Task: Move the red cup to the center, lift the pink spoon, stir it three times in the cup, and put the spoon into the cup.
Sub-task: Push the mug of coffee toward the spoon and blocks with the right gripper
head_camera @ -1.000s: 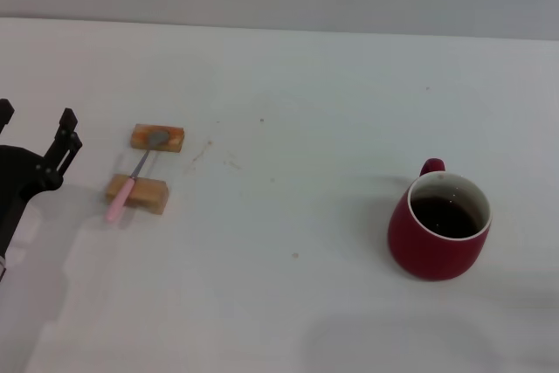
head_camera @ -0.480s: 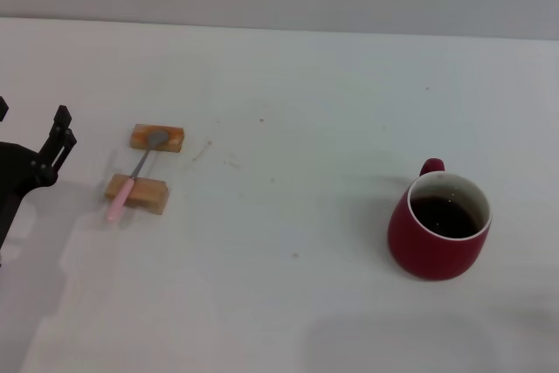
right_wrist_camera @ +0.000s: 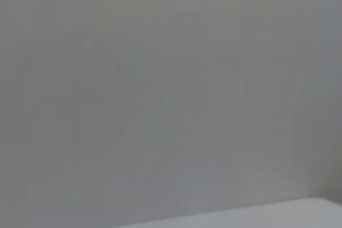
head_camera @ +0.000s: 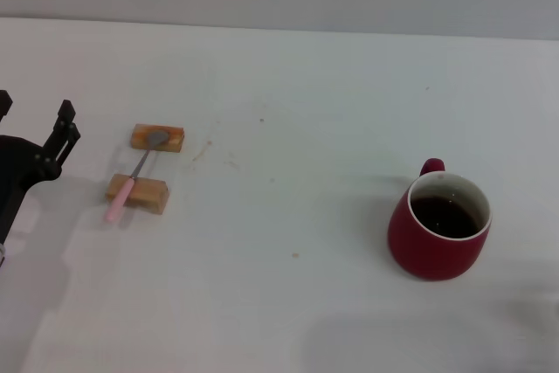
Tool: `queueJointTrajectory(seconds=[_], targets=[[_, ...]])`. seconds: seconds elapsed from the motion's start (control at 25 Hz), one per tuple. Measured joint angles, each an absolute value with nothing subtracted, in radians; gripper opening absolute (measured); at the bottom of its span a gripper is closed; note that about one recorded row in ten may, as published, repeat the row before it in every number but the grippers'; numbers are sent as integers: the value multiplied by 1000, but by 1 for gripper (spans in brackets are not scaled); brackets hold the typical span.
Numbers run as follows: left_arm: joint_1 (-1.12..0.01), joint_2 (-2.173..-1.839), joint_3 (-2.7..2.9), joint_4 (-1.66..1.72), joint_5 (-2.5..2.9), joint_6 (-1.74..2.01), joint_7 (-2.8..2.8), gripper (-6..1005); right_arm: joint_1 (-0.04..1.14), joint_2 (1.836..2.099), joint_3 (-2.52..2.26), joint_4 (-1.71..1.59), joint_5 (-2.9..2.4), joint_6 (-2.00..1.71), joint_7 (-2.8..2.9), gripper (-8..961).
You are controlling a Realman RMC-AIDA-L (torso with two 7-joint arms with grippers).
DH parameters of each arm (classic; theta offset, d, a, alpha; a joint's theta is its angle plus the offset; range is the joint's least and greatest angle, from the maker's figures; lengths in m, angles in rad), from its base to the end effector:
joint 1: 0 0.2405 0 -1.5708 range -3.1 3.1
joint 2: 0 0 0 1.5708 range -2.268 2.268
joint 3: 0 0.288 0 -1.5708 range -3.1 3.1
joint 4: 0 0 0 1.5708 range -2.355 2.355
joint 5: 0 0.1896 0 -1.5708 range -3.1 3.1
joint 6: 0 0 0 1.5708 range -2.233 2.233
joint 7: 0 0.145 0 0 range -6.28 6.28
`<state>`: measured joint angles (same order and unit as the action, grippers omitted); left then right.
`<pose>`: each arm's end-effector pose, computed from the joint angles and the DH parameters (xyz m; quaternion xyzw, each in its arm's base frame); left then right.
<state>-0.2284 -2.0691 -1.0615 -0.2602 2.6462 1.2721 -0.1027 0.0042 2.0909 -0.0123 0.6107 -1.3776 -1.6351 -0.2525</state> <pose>-0.3557 0.2748 -0.0150 -0.7036 -0.1930 -0.2997 0.6148 0.3504 0.1425 -0.0554 -0.5761 0.3216 0.2729 0.7001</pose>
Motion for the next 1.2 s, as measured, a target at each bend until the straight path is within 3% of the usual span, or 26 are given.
queueJointTrajectory(seconds=[1.2], targets=[[-256,-2071,-1062,-267,2646,1265,-100,789,132,2091,-41,660,-1379,-1417,-252,-1]])
